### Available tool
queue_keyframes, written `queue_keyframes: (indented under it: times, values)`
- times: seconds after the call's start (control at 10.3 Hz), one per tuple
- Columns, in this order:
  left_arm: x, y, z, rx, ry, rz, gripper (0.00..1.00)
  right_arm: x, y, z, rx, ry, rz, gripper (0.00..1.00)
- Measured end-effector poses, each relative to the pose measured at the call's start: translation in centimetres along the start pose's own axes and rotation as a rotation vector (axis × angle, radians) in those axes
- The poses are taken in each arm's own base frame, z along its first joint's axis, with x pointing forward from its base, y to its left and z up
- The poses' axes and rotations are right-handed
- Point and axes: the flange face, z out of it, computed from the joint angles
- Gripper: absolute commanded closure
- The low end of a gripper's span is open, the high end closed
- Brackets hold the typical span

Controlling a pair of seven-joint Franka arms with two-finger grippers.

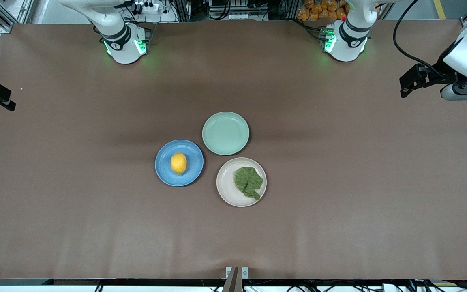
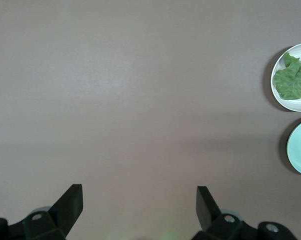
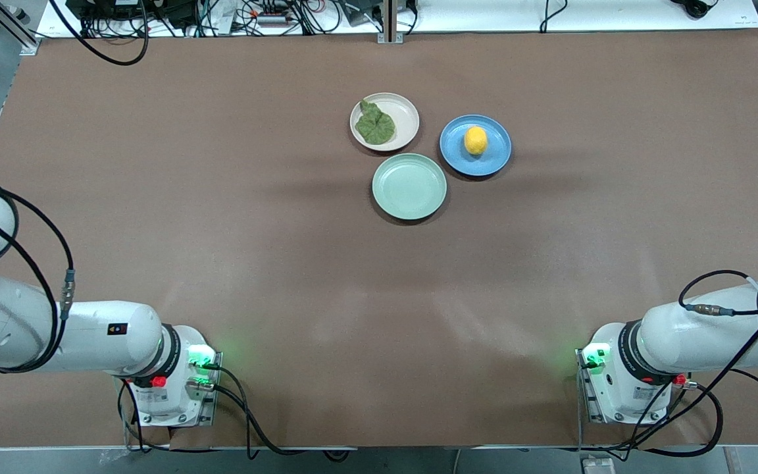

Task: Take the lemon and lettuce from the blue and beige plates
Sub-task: 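Move the left and right grippers out toward the plates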

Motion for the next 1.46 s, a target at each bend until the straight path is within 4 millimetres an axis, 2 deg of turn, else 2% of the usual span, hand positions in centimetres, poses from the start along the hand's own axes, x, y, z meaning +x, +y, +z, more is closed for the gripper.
queue_keyframes:
  times: [0.78, 0.97, 1.16, 1.46]
  values:
    - [0.0, 0.3, 0.6, 0.002, -0.026, 0.010, 0.00, 0.3, -1.1, 0.7, 0.001, -0.014, -0.019, 0.00]
    - [0.9, 0.6, 2.2, 0.000, -0.052, 0.016, 0.00, 0.3, -1.1, 0.8, 0.001, -0.015, -0.019, 0.00]
    - [2.7, 1.2, 4.5, -0.011, -0.061, 0.021, 0.00, 0.3, -1.1, 0.8, 0.001, -0.016, -0.019, 0.00]
    - [5.8, 4.8, 8.7, -0.030, -0.065, -0.013, 0.00, 0.3, -1.1, 0.9, 0.001, -0.017, -0.020, 0.00]
